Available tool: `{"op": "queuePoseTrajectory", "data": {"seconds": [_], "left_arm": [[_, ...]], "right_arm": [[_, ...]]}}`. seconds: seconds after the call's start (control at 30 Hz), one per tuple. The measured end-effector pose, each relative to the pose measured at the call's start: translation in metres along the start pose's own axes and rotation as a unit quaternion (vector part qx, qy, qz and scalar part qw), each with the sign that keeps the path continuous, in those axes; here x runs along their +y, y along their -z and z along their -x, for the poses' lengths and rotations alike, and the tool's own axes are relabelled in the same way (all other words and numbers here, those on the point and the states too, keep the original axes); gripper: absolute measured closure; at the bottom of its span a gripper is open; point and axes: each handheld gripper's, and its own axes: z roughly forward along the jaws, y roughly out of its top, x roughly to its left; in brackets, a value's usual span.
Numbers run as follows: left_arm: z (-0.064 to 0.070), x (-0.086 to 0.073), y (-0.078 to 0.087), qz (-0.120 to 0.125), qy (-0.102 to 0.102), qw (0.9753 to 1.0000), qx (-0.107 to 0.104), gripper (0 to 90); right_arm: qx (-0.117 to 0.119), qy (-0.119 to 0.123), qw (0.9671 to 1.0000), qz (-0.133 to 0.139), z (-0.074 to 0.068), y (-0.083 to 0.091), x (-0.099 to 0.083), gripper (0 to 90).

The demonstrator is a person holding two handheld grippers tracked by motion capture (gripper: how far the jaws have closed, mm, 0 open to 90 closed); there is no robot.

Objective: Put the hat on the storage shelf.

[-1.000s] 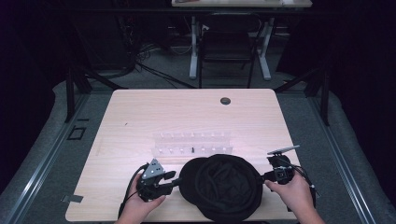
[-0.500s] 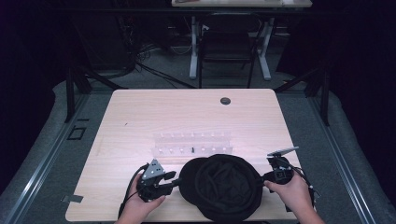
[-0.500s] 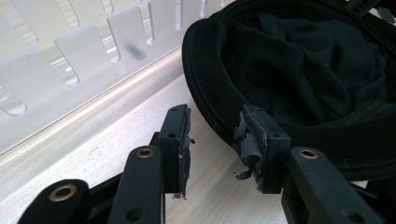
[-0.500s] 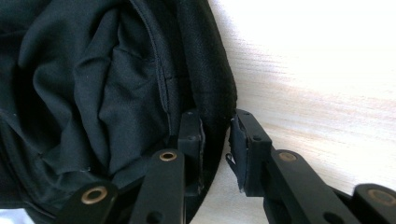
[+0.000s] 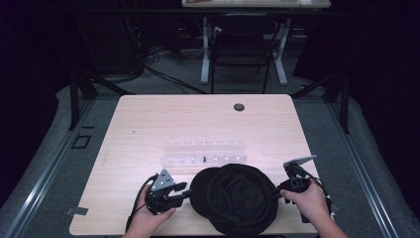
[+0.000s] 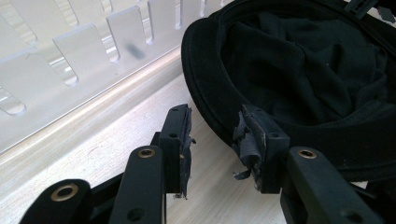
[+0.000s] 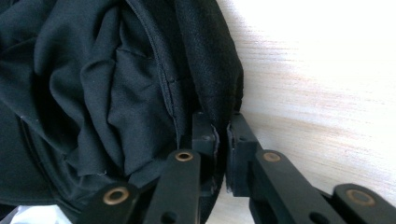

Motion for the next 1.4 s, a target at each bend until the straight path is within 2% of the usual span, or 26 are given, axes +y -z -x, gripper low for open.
{"op": "queuePoseTrajectory", "data": {"seconds": [0.03, 0.13, 0.17, 0.2, 0.27, 0.3, 0.4, 0.43, 0.6, 0.73, 0.77, 0.83, 0.87, 0.93, 0.97, 1.03, 1.13, 1.23, 1.27, 1.37, 1.4], "left_arm": [[0.0, 0.0, 0.0, -0.002, -0.002, 1.0, 0.001, 63.2], [0.0, 0.0, 0.0, -0.002, -0.001, 1.0, 0.002, 63.2], [0.0, -0.001, 0.0, -0.004, 0.0, 1.0, 0.003, 63.3], [0.0, -0.001, 0.0, -0.004, 0.001, 1.0, 0.004, 63.3], [0.0, -0.001, 0.0, -0.006, 0.0, 1.0, 0.006, 63.5], [0.0, -0.001, 0.0, -0.008, -0.002, 0.9999, 0.007, 63.5], [0.0, -0.002, -0.002, -0.013, -0.005, 0.9999, 0.007, 63.5], [0.001, -0.002, -0.002, -0.015, -0.003, 0.9999, 0.005, 63.3], [0.002, -0.002, -0.004, -0.027, -0.004, 0.9996, 0.004, 62.3], [0.002, -0.003, -0.006, -0.033, -0.007, 0.9994, 0.005, 62.1], [0.003, -0.003, -0.006, -0.031, -0.008, 0.9995, 0.008, 61.8], [0.002, -0.003, -0.006, -0.037, -0.008, 0.9993, 0.005, 61.4], [0.002, -0.004, -0.006, -0.038, -0.009, 0.9992, 0.006, 61.2], [0.002, -0.004, -0.006, -0.039, -0.005, 0.9992, 0.009, 60.8], [0.001, -0.005, -0.006, -0.037, -0.006, 0.9993, 0.007, 60.6], [0.0, -0.006, -0.005, -0.038, -0.005, 0.9992, 0.015, 60.3], [-0.003, -0.006, -0.003, -0.039, -0.003, 0.9992, 0.013, 59.7], [-0.006, -0.007, -0.001, -0.038, 0.002, 0.9991, 0.018, 59.5], [-0.007, -0.007, -0.001, -0.036, 0.005, 0.9992, 0.015, 59.5], [-0.009, -0.008, 0.001, -0.035, 0.009, 0.9992, 0.018, 59.5], [-0.011, -0.008, 0.002, -0.035, 0.008, 0.9992, 0.019, 59.5]], "right_arm": [[0.007, 0.002, 0.9999, -0.008, 0.001, 0.002, 0.0, 86.8], [0.018, -0.008, 0.9998, 0.003, 0.0, 0.003, 0.0, 87.3], [0.017, -0.003, 0.9998, 0.0, 0.001, 0.005, -0.001, 87.4], [0.029, -0.014, 0.9994, 0.015, 0.0, 0.005, -0.002, 87.5], [0.029, -0.001, 0.9996, 0.001, 0.001, 0.012, -0.002, 87.6], [0.04, -0.008, 0.999, 0.014, -0.002, 0.015, -0.003, 87.6], [0.038, -0.001, 0.9992, 0.012, -0.004, 0.022, -0.003, 87.6], [0.041, 0.003, 0.999, 0.017, -0.006, 0.029, -0.003, 87.6], [0.058, -0.001, 0.9979, 0.028, -0.009, 0.04, -0.005, 87.6], [0.061, 0.0, 0.9976, 0.032, -0.013, 0.046, -0.006, 87.5], [0.061, 0.011, 0.9978, 0.025, -0.012, 0.049, -0.005, 87.5], [0.066, 0.003, 0.9973, 0.033, -0.016, 0.051, -0.006, 87.5], [0.065, 0.012, 0.9975, 0.025, -0.017, 0.054, -0.005, 87.5], [0.066, 0.007, 0.9973, 0.032, -0.023, 0.058, -0.006, 87.5], [0.068, 0.014, 0.9972, 0.026, -0.024, 0.06, -0.006, 87.5], [0.068, 0.009, 0.9972, 0.029, -0.028, 0.061, -0.006, 87.5], [0.066, 0.015, 0.9973, 0.027, -0.034, 0.065, -0.006, 87.5], [0.079, 0.014, 0.9965, 0.023, -0.038, 0.07, -0.005, 87.5], [0.087, 0.026, 0.9956, 0.021, -0.039, 0.074, -0.004, 87.5], [0.091, 0.016, 0.9956, 0.019, -0.042, 0.077, -0.004, 87.5], [0.097, 0.019, 0.9946, 0.03, -0.044, 0.077, -0.004, 87.5]]}}
